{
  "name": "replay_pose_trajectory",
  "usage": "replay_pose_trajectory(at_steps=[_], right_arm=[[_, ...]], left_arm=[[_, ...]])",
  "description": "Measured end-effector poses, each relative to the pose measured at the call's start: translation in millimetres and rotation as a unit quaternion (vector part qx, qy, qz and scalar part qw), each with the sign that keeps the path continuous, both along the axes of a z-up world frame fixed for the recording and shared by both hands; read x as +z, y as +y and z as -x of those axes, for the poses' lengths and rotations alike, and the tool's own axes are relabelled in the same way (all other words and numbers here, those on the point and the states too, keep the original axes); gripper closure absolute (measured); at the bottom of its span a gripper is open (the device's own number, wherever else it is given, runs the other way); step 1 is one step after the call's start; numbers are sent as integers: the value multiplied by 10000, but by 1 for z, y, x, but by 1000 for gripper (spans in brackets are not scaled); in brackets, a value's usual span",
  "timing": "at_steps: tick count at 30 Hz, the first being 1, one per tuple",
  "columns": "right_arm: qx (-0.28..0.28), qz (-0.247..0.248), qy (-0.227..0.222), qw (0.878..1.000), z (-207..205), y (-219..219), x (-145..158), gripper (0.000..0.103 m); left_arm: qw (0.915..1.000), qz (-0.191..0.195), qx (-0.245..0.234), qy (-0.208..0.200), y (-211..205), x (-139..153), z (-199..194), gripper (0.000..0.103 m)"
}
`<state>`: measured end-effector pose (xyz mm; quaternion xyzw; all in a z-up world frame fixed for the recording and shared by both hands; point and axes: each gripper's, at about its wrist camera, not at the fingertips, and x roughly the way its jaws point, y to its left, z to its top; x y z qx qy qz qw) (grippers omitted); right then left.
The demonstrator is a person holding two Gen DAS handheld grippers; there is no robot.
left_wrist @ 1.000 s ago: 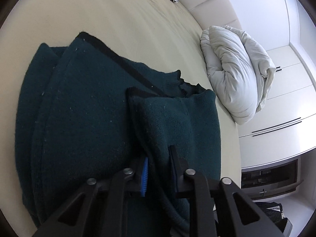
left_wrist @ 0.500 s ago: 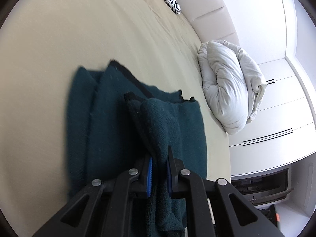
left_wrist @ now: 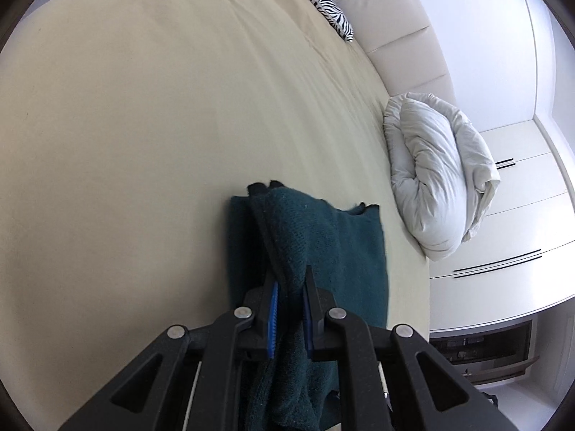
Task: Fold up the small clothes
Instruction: 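Open the right gripper while the left gripper pinches the folded sweater edge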
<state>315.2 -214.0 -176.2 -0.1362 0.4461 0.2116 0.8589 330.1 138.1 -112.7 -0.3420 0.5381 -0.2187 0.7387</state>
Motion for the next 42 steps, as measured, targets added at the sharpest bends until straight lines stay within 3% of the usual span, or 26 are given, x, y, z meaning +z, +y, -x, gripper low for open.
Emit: replay_pose_trajectory(at_steps=[2,5,6,9,12,15,17,19,21,23,25,28,31,34,36,39,42], right_arm=[[37,-47,69,10000,1,3,-6,57],[-65,-208,154,9996,-2,-2,-18,55],[-116,-356,191,9991,-2,-10,-17,55],[-143,-633,333,9973,-12,-29,-11,55],[-299,-1186,307,9920,-7,-52,7,55],[-691,-2180,387,9727,-9,-92,20,55],[-943,-2699,641,9561,-20,-111,17,55],[-1099,-3027,1016,9413,-27,-131,2,55],[-1251,-3173,1393,9296,-31,-144,-17,57],[-1392,-3508,1595,9122,-30,-163,-29,58],[-1430,-3798,1689,8982,-32,-179,-36,58],[-1491,-3988,1770,8873,-34,-199,-44,59],[-1539,-4092,1902,8791,-30,-215,-46,59],[-1395,-3996,1964,8845,-21,-220,-28,56],[-1249,-4055,1884,8857,-29,-210,1,56],[-1158,-4151,1721,8858,-55,-217,28,56],[-1146,-4113,1667,8888,-94,-210,41,55]], left_arm=[[9995,-300,-41,90,-6,-10,0,87],[9995,-151,247,96,3,-15,9,82],[9989,-316,339,28,6,-10,13,77],[9917,-989,622,-534,10,22,33,77],[9790,-1503,457,-1298,-10,61,57,77],[9652,-1870,5,-1830,-41,73,80,77],[9611,-2044,-285,-1837,-63,63,84,76],[9619,-2184,-405,-1595,-71,42,83,77],[9658,-2181,-369,-1351,-66,21,83,80],[9651,-2191,-313,-1400,-61,14,87,88],[9635,-2198,-337,-1488,-59,11,91,88],[9577,-2321,-386,-1660,-61,9,98,87],[9593,-2187,-339,-1753,-57,7,103,87],[9590,-2186,-296,-1782,-55,12,111,86],[9538,-2387,-200,-1813,-54,22,116,71],[9444,-2542,-21,-2086,-59,43,112,64],[9369,-2714,-201,-2196,-78,54,95,61]])
